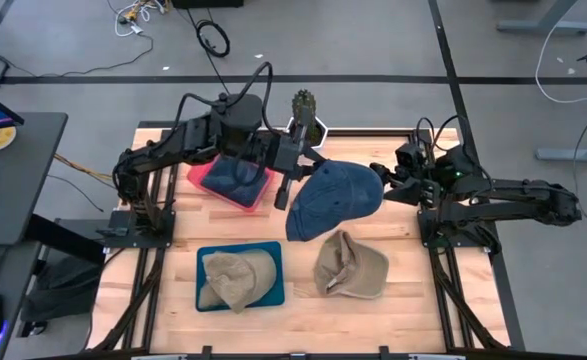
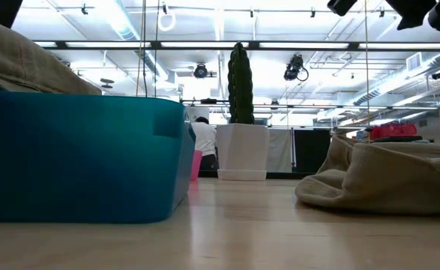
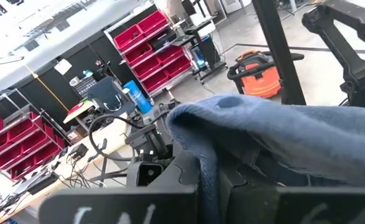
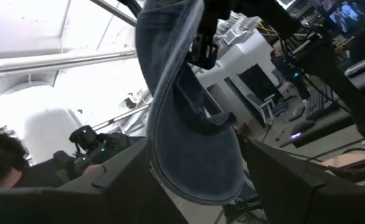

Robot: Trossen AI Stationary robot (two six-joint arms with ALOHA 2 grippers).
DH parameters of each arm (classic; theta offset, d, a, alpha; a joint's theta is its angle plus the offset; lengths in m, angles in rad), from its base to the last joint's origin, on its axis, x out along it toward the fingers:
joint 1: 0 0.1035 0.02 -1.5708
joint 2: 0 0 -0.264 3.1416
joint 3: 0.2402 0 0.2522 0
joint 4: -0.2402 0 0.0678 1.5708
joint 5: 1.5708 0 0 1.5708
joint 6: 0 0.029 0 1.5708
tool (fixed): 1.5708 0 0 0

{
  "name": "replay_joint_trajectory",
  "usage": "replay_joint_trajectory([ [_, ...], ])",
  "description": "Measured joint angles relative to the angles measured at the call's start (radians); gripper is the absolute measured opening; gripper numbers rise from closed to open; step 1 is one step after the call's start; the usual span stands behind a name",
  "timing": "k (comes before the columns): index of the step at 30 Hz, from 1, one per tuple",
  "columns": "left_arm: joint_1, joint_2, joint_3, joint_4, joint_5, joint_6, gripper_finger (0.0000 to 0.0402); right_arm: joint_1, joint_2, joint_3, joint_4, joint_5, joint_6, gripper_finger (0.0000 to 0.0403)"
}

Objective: Pick & Place hat
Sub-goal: Put the blue cap into the pink bin

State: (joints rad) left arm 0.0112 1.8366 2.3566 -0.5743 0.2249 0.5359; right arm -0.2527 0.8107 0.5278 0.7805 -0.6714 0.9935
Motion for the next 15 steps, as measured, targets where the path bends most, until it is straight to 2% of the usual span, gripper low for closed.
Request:
replay_joint_trajectory([
  [15, 0.021, -0.001, 0.000, -0.037, -0.002, -0.027, 0.0008, 0.000, -0.001, 0.000, 0.081, -0.003, 0.015, 0.0268],
])
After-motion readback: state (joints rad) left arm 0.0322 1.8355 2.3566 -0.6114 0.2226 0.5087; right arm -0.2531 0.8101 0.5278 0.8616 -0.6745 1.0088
